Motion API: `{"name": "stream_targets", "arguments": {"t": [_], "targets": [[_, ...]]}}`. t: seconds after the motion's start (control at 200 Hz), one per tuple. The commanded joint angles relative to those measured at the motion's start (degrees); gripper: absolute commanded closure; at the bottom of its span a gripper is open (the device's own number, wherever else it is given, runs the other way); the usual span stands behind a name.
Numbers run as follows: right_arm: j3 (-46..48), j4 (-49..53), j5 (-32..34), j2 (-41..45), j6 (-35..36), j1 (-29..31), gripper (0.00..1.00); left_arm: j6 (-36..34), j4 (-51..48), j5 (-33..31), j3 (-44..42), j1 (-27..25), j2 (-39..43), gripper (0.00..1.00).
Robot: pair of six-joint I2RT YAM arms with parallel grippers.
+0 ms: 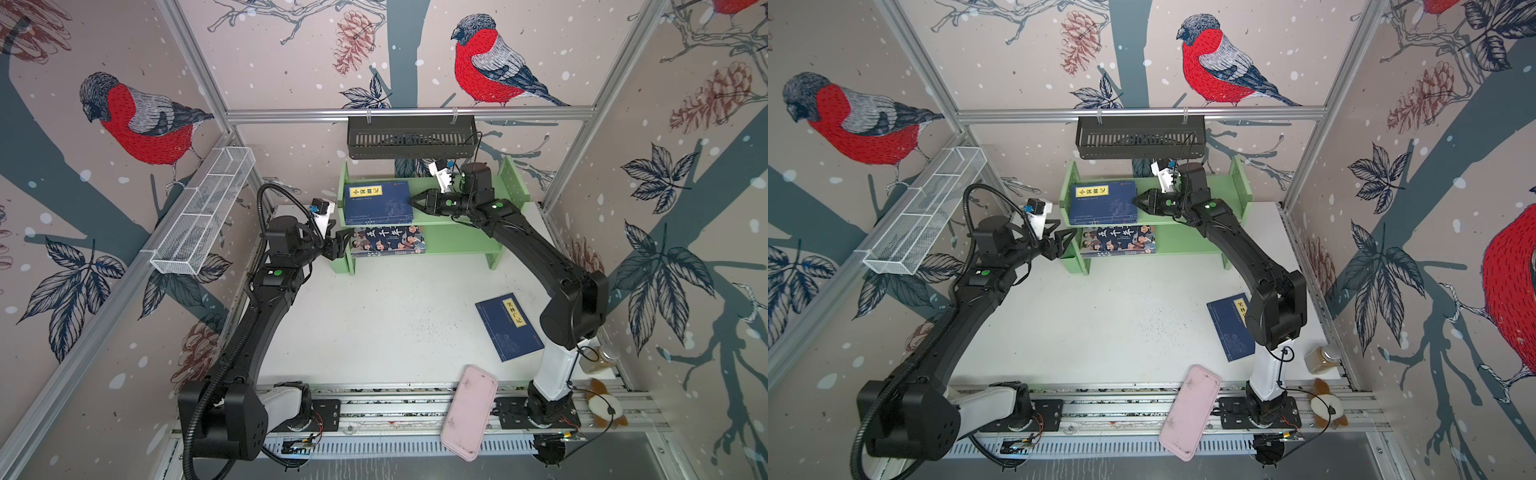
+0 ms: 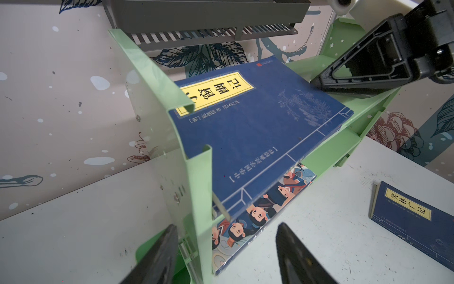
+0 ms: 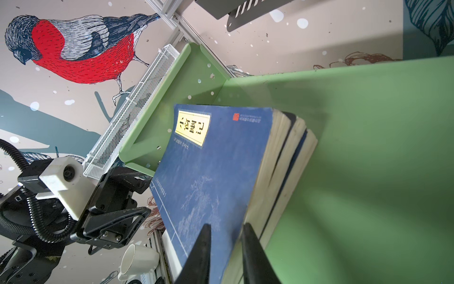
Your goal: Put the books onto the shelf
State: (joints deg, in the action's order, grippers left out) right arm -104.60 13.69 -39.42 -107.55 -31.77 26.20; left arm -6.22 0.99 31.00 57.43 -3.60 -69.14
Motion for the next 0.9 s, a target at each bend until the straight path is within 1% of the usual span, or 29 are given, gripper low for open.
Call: {"name": "stream_targets", "arguments": {"t": [0.0, 0.46, 0.58, 0.715, 0.895], "targets": [[-0.7, -0.2, -0.7, 0.0, -0.1, 0.2, 0.76, -0.2, 4.1, -1.4, 0.1, -0.1, -0.1, 0.39], [-2.0, 1.0, -0.2, -0.5, 0.4, 0.1, 0.76, 0.6, 5.2, -1.5, 0.7, -0.1, -0.7, 0.45], [-2.3, 1.2, -0.3, -0.6, 0.4, 0.1, 0.76, 0.5, 5.4, -2.2, 0.8, -0.1, -1.0, 0.48], [-2.3, 1.3, -0.3, -0.3, 0.6, 0.1, 0.75, 0.7, 5.7, -1.4, 0.7, -0.1, -1.2, 0.51], [-1.4, 2.6, 2.5, 1.8, 2.4, -0.1, 0.74, 0.9, 6.1, -1.5, 0.6, -0.1, -1.3, 0.55]]}}
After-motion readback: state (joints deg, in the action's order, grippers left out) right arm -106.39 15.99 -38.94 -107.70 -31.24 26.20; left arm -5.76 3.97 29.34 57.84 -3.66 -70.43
